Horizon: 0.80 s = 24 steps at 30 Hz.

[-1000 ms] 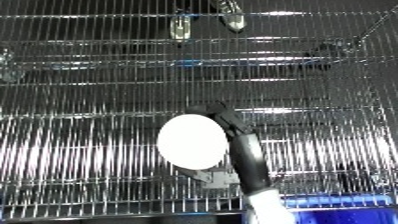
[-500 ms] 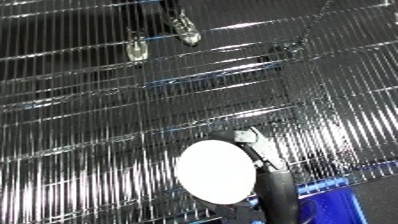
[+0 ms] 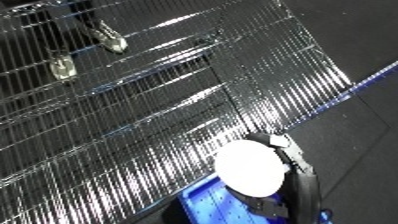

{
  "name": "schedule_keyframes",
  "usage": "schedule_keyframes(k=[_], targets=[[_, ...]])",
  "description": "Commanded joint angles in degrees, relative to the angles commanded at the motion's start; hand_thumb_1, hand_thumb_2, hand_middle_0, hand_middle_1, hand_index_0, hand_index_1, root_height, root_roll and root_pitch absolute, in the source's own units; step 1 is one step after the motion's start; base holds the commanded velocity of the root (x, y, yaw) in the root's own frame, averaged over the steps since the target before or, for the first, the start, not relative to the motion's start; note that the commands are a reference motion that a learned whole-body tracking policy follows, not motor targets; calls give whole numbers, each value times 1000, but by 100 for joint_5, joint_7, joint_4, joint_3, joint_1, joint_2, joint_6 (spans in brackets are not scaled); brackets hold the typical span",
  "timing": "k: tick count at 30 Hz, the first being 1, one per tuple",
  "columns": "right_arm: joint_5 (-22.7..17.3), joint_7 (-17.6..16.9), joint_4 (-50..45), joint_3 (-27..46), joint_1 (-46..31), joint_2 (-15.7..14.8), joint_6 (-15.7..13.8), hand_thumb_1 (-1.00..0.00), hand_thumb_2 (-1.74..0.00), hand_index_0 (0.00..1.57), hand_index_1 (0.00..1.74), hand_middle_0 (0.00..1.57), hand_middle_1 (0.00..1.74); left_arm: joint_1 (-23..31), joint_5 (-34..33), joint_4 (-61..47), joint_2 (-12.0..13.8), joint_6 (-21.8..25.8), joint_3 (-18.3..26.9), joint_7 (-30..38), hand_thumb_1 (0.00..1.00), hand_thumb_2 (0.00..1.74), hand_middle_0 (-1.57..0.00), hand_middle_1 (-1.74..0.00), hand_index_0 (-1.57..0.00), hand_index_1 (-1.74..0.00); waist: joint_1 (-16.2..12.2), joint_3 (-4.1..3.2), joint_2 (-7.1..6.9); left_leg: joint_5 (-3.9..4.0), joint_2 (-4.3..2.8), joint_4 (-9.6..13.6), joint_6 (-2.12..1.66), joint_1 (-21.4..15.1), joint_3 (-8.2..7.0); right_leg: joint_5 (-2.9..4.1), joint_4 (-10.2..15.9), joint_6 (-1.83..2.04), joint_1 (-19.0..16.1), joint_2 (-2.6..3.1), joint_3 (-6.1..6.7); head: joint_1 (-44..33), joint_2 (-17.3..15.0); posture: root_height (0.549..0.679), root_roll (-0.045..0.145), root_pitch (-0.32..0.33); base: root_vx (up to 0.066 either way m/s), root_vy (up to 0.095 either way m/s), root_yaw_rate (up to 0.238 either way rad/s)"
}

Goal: Pick up the object and place it into the box

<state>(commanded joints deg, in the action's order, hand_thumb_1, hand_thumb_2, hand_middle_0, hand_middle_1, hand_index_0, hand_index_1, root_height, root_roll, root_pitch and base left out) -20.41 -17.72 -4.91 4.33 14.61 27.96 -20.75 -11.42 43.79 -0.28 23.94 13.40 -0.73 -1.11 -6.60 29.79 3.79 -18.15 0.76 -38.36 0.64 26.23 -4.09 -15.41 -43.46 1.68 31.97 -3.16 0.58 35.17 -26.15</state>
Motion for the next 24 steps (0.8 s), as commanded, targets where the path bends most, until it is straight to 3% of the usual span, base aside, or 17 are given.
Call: schedule_keyframes(k=[5,13,18,24], targets=[[6,-96,45,276,-324,211,28,-700,-1218,1099,1218,1099,1218,51,102,44,-165,147,-94,149,1000,1740,-1570,-1740,-1570,-1740,-287,0,141,-2,-19,103,-31,-231,-183,-14,114,-29,-106,17,161,536,-523,644,88,99,44,146,-215],[-17,-135,150,577,-869,319,-211,-700,-1218,1099,1218,1099,1218,256,161,124,-389,331,-215,194,1000,1740,-1570,-1740,-1570,-1740,-558,0,311,-42,13,190,-38,-435,-338,-84,143,-62,-176,59,334,1048,-582,645,102,95,42,82,-125],[-182,-94,330,647,-986,388,-324,-450,-783,706,783,706,783,293,238,152,-410,373,-269,132,1000,1740,-1570,-1740,-1570,-1740,-604,0,387,-65,57,243,-19,-488,-382,-84,166,-65,-172,82,392,1215,-520,645,106,97,1,26,-19],[-331,-97,535,640,-964,394,-491,-150,-261,235,261,235,261,229,257,189,-416,381,-349,186,1000,1740,-1570,-1740,-1570,-1740,-609,0,446,-38,104,306,-21,-501,-381,-57,215,-62,-161,100,419,1353,-446,646,109,101,-16,2,19]])
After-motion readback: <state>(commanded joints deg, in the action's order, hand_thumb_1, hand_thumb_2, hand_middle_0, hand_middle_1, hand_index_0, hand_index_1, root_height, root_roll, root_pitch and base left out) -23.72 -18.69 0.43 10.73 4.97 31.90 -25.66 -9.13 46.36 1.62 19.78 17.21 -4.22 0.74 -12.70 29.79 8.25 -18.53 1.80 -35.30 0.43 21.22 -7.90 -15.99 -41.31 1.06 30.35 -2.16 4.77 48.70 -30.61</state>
